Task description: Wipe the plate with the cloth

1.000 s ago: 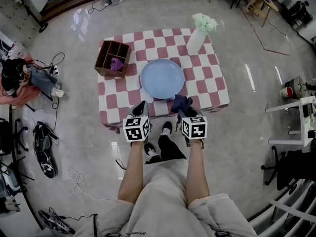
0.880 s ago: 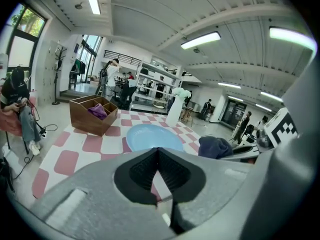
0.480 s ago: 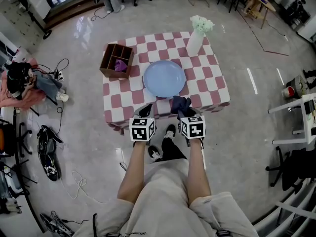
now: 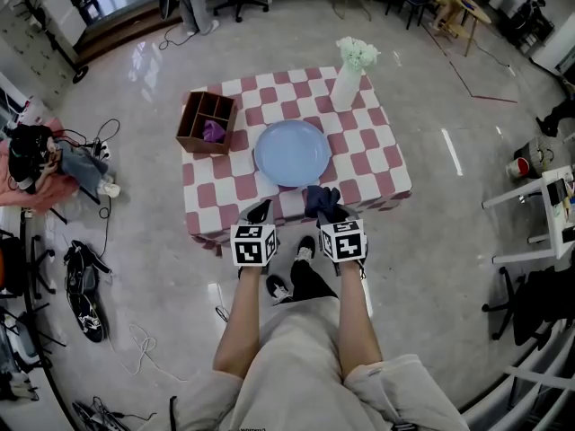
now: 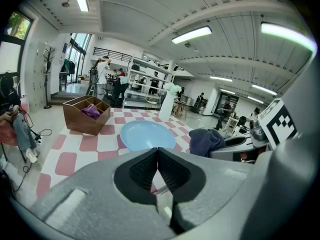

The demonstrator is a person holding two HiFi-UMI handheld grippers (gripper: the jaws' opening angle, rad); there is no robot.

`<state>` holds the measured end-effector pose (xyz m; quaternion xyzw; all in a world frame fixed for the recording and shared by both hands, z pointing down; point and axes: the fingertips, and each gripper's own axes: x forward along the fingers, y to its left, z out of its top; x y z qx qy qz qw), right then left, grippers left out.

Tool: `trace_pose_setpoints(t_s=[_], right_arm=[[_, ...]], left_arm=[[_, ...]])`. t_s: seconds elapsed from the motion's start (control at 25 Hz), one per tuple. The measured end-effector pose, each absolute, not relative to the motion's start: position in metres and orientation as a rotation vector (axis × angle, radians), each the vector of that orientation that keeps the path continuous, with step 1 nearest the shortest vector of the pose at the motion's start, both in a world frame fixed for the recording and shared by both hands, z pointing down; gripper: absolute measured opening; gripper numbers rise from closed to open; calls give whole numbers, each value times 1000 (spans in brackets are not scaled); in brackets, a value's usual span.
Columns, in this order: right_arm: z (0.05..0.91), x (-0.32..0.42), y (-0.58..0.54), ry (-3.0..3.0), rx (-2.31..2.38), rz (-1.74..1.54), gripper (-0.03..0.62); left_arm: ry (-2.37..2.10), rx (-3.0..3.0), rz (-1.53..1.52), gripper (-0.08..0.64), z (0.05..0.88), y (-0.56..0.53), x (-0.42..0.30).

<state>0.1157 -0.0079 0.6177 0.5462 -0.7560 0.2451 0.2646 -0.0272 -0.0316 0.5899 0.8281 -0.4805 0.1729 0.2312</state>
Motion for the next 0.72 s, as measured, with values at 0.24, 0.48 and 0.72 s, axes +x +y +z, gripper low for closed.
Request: trace_pose_setpoints(t_s=[0.24, 0.48, 0.72], right_arm=[[616, 116, -8, -2043, 1467, 646, 106], [612, 114, -11, -2057, 1464, 633, 106], [615, 110, -8, -2071, 1447, 615, 106]], left_arm=[[-1305, 2296, 496, 11, 589, -33, -20], [-1304, 2304, 486, 9, 586, -37, -18], [-1299, 2304, 487, 11, 589, -34, -18]])
